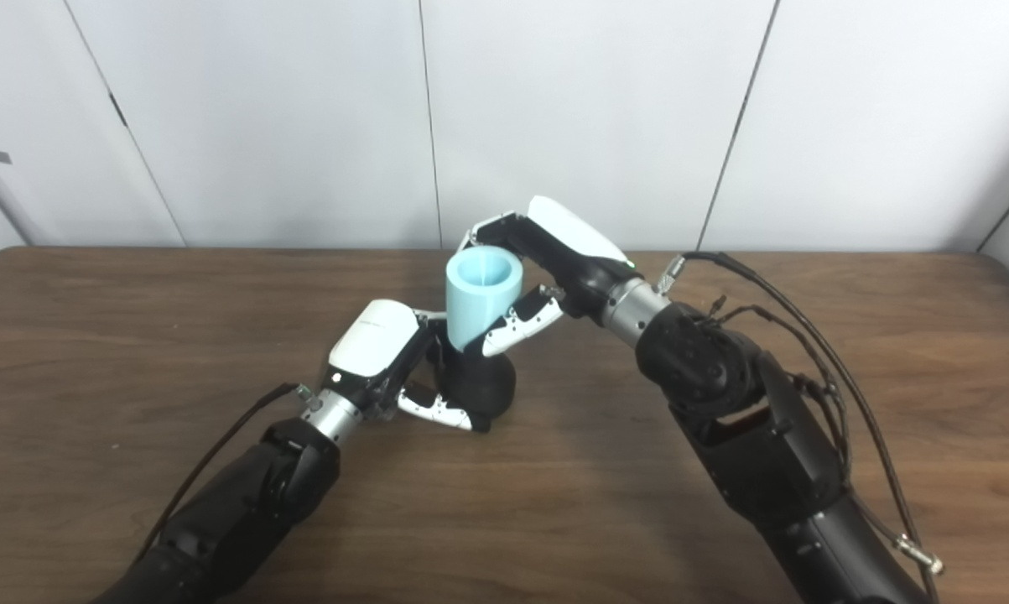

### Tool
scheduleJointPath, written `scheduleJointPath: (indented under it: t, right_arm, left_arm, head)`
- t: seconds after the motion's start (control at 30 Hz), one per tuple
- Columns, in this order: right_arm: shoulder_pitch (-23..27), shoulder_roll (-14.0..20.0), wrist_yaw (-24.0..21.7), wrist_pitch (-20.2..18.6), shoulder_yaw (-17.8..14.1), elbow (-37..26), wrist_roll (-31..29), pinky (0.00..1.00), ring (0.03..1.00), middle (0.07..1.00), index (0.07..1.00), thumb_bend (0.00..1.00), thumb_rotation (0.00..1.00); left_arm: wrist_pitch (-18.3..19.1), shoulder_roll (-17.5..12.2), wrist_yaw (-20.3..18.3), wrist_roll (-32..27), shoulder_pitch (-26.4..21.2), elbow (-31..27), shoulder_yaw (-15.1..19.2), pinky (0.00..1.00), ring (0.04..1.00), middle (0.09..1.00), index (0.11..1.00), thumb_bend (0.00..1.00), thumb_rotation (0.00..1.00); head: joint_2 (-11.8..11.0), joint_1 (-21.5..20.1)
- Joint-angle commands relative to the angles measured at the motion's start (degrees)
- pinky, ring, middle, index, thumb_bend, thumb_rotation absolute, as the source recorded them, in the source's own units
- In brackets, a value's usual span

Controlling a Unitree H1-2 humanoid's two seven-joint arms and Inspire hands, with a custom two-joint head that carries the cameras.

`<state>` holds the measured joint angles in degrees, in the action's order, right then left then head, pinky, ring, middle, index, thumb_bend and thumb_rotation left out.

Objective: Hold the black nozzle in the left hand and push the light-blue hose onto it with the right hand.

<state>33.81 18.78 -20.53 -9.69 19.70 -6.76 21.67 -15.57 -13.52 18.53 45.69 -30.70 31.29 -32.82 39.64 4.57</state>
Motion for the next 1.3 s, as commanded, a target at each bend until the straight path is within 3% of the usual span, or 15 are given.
scheduleJointPath:
  t: [0.0,0.37,0.53,1.03,1.17,1.23,1.27]
  right_arm:
    - [0.01,1.13,-1.19,1.16,1.16,1.17,2.24,0.51,0.483,0.47,0.487,0.53,0.0]
    - [0.2,-0.47,3.2,6.18,1.81,7.18,6.73,0.44,0.493,0.467,0.488,0.53,0.0]
    - [1.24,-1.15,4.03,6.94,2.31,9.82,8.01,0.49,0.52,0.469,0.488,0.53,0.0]
    - [0.97,-0.81,2.75,5.43,2.26,9.88,8.77,0.52,0.529,0.477,0.483,0.53,0.0]
    - [1.27,-0.74,-0.29,0.96,1.8,7.94,7.72,0.55,0.528,0.458,0.518,0.53,0.0]
    - [1.73,-0.4,-2.68,-2.59,1.77,6.08,7.5,0.58,0.645,0.642,0.74,0.82,0.23]
    - [2.01,-0.13,-3.68,-4.03,1.83,5.09,7.59,0.59,0.691,0.714,0.818,0.9,0.29]
  left_arm:
    - [0.52,0.79,-4.19,0.55,7.13,2.74,-2.6,0.29,0.401,0.427,0.505,0.52,0.0]
    - [1.06,0.74,-4.45,0.57,7.51,1.57,-2.67,0.29,0.396,0.425,0.505,0.52,0.0]
    - [1.51,0.49,-5.08,0.56,7.82,0.71,-2.6,0.28,0.388,0.422,0.505,0.52,0.0]
    - [2.12,0.38,-5.55,0.25,8.15,0.27,-2.51,0.29,0.398,0.429,0.506,0.52,0.0]
    - [2.2,0.3,-5.82,0.21,8.09,0.3,-2.55,0.28,0.395,0.424,0.508,0.52,0.0]
    - [1.8,0.32,-5.55,0.13,7.91,0.74,-2.52,0.28,0.397,0.425,0.508,0.52,0.0]
    - [1.64,0.35,-5.35,0.26,7.75,1.09,-2.59,0.28,0.397,0.426,0.508,0.52,0.0]
  head:
    - [0.13,0.03]
    - [0.6,0.42]
    - [0.88,0.5]
    - [0.98,0.31]
    - [0.84,0.17]
    - [0.74,0.09]
    - [0.67,-0.03]
